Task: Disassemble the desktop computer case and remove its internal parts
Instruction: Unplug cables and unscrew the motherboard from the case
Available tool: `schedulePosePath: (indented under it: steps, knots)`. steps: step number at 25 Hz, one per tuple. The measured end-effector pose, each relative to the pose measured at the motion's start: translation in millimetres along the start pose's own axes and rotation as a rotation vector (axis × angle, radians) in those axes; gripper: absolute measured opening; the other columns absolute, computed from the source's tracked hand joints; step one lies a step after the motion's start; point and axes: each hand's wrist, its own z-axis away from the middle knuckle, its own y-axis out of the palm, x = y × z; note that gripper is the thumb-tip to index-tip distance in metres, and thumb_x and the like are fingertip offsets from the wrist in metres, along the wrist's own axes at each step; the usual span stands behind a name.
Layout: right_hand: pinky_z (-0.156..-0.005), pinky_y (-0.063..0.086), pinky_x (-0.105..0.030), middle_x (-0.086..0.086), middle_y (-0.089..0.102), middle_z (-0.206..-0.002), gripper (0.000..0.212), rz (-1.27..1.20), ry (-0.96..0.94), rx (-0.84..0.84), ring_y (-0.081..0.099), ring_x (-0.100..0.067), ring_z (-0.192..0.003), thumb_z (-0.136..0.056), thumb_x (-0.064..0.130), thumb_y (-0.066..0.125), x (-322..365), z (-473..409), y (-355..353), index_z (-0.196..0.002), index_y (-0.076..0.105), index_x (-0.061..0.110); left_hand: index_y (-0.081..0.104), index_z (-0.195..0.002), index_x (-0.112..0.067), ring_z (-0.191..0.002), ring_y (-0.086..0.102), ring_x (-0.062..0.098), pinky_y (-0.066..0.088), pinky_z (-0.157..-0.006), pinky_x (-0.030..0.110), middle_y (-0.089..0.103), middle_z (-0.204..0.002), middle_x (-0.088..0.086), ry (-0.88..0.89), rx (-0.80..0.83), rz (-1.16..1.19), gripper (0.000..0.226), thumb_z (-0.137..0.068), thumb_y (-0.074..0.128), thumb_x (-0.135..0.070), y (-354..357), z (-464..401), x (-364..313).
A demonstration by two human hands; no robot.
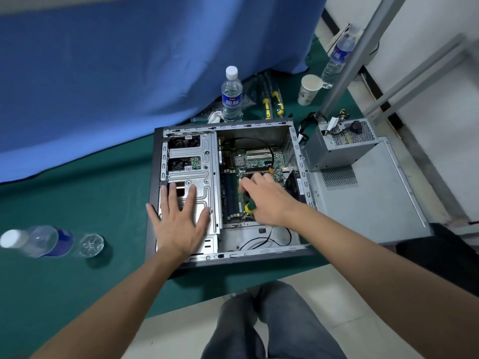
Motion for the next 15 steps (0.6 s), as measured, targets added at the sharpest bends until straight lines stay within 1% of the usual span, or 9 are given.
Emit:
schedulePosePath:
  steps: [1, 3, 5, 6, 8, 10, 12, 14, 15]
  knots:
    - [-0.088, 0.046, -0.042, -0.007, 0.041, -0.117, 0.037, 0.019, 0.054, -0.012, 0.043, -0.027, -0.107, -0.089, 0.019, 0.062, 1.2, 1.6, 2.2, -0.12, 0.042, 0.018, 0.0, -0.155, -0.042, -0.146, -0.026, 0.02, -0.015, -0.114, 0.057, -0.004, -0.165, 0.005, -0.001, -0.004, -0.001, 0.07, -0.092, 0.007, -0.072, 1.2, 0.6, -0.3]
    - [-0.074, 0.049, -0.042, -0.013, 0.042, -0.122, 0.03, 0.049, 0.155, -0.04, 0.052, -0.03, -0.09, -0.1, 0.035, 0.047, 2.3, 2.2, 6.6, -0.121, 0.04, 0.015, 0.007, -0.155, -0.04, -0.149, -0.019, 0.023, -0.011, -0.115, 0.059, 0.01, -0.164, 0.005, 0.017, -0.04, -0.007, 0.07, -0.092, 0.011, -0.07, 2.3, 0.8, -1.4]
    - [-0.069, 0.046, -0.041, -0.014, 0.042, -0.121, 0.021, 0.036, 0.133, -0.05, 0.051, -0.029, -0.083, -0.102, 0.024, 0.043, 0.3, 0.0, 6.0, -0.12, 0.04, 0.014, 0.013, -0.155, -0.039, -0.15, -0.012, 0.024, -0.008, -0.115, 0.059, 0.02, -0.162, 0.006, 0.024, -0.073, 0.007, 0.068, -0.093, 0.016, -0.067, 4.0, 0.2, -0.8]
    - [-0.074, 0.046, -0.04, -0.011, 0.041, -0.12, 0.023, 0.006, 0.081, -0.056, 0.048, -0.028, -0.09, -0.098, 0.014, 0.047, -1.0, -0.4, 3.7, -0.119, 0.041, 0.015, 0.016, -0.155, -0.039, -0.15, -0.011, 0.025, -0.007, -0.115, 0.059, 0.023, -0.161, 0.006, 0.023, -0.084, 0.012, 0.068, -0.093, 0.017, -0.067, 5.0, 0.6, 0.1]
    - [-0.085, 0.044, -0.04, -0.005, 0.039, -0.117, 0.04, -0.026, 0.008, -0.023, 0.039, -0.025, -0.104, -0.083, 0.001, 0.056, -2.6, -0.4, 0.1, -0.117, 0.042, 0.019, 0.017, -0.154, -0.038, -0.15, -0.008, 0.026, -0.005, -0.115, 0.059, 0.027, -0.159, 0.007, 0.024, -0.103, 0.003, 0.067, -0.093, 0.019, -0.066, 6.3, -0.1, 0.6]
    - [-0.084, 0.045, -0.041, -0.007, 0.039, -0.118, 0.04, 0.054, 0.02, -0.011, 0.042, -0.027, -0.104, -0.086, 0.016, 0.062, -3.7, 0.2, 3.0, -0.12, 0.042, 0.018, 0.019, -0.154, -0.037, -0.15, -0.005, 0.027, -0.002, -0.115, 0.06, 0.031, -0.156, 0.007, 0.028, -0.113, 0.001, 0.067, -0.093, 0.02, -0.065, 6.3, -0.4, 0.0]
    - [-0.065, 0.046, -0.038, -0.011, 0.04, -0.117, 0.037, 0.165, 0.105, -0.038, 0.05, -0.026, -0.082, -0.098, 0.039, 0.05, -3.8, 0.7, 7.0, -0.124, 0.038, 0.016, 0.021, -0.153, -0.036, -0.15, -0.003, 0.028, -0.001, -0.115, 0.06, 0.033, -0.155, 0.007, 0.032, -0.123, 0.001, 0.067, -0.092, 0.021, -0.064, 5.6, -1.6, -1.8]
    - [-0.056, 0.04, -0.036, -0.011, 0.042, -0.116, 0.025, 0.147, 0.09, -0.068, 0.046, -0.023, -0.069, -0.101, 0.029, 0.045, -2.8, -1.1, 8.8, -0.121, 0.037, 0.016, 0.02, -0.154, -0.036, -0.15, -0.003, 0.027, -0.001, -0.115, 0.06, 0.032, -0.155, 0.007, 0.03, -0.116, 0.0, 0.068, -0.092, 0.021, -0.064, 5.0, -0.6, -1.7]
    - [-0.062, 0.041, -0.036, -0.01, 0.042, -0.116, 0.025, 0.115, 0.027, -0.079, 0.046, -0.023, -0.076, -0.097, 0.016, 0.049, -2.9, -1.4, 8.5, -0.12, 0.038, 0.016, 0.019, -0.154, -0.036, -0.15, -0.004, 0.027, -0.001, -0.115, 0.06, 0.032, -0.155, 0.006, 0.028, -0.12, -0.003, 0.068, -0.092, 0.02, -0.065, 5.1, 0.0, -1.4]
